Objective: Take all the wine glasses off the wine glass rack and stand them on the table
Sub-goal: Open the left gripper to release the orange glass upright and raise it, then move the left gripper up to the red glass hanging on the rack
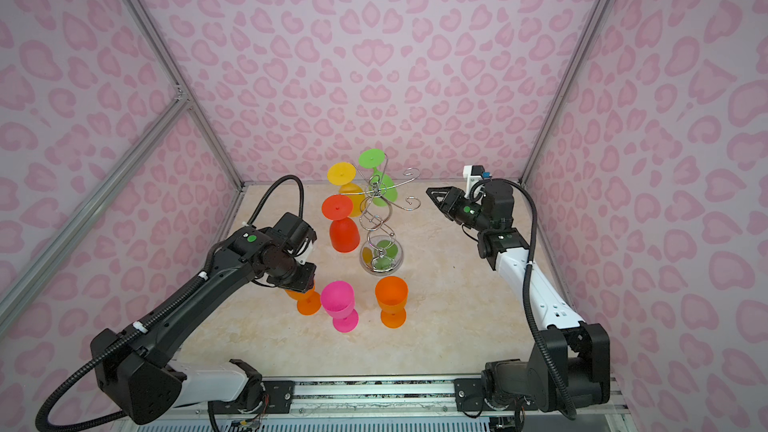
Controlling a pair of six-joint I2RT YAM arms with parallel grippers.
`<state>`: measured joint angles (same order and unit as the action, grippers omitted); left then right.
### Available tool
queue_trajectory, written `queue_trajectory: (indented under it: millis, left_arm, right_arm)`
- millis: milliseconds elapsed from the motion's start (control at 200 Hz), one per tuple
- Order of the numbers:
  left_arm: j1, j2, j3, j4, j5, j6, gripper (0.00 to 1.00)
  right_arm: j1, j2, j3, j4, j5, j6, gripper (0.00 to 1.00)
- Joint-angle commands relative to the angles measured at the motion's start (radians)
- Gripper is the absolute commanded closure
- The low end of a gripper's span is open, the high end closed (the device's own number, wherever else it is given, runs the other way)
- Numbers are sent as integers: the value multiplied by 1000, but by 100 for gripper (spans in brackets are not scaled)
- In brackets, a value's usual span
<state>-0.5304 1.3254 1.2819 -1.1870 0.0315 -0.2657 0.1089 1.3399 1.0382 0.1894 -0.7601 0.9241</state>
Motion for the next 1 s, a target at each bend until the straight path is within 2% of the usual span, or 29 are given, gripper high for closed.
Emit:
queue_trajectory:
  millis: [0, 225, 385, 415, 615, 660, 745, 995]
  left_arm:
    - [0, -44, 48, -29, 10, -12, 67]
    - [0, -169, 172, 58, 35, -51, 66]
    - [5, -278, 123, 355, 74, -151, 65]
    - [9, -294, 107, 414, 85, -180, 60]
    - [52, -340, -2, 757, 289, -331, 55]
    - [66, -335, -14, 794, 306, -358, 51]
    - [97, -318, -33, 839, 355, -393, 37]
    - [161, -279, -84, 909, 418, -445, 37]
  right_arm:
    - [-2, 5, -9, 25, -13, -7, 65]
    - [-1, 5, -16, 32, -11, -7, 65]
    - [-2, 5, -25, 49, -14, 8, 65]
    - [-2, 4, -26, 50, -16, 9, 65]
    - [-4, -22, -30, 33, -10, 1, 65]
    - [-4, -25, -30, 31, -6, -1, 65]
    - [-4, -25, -33, 38, -7, 3, 65]
    - [-5, -23, -39, 48, -11, 10, 65]
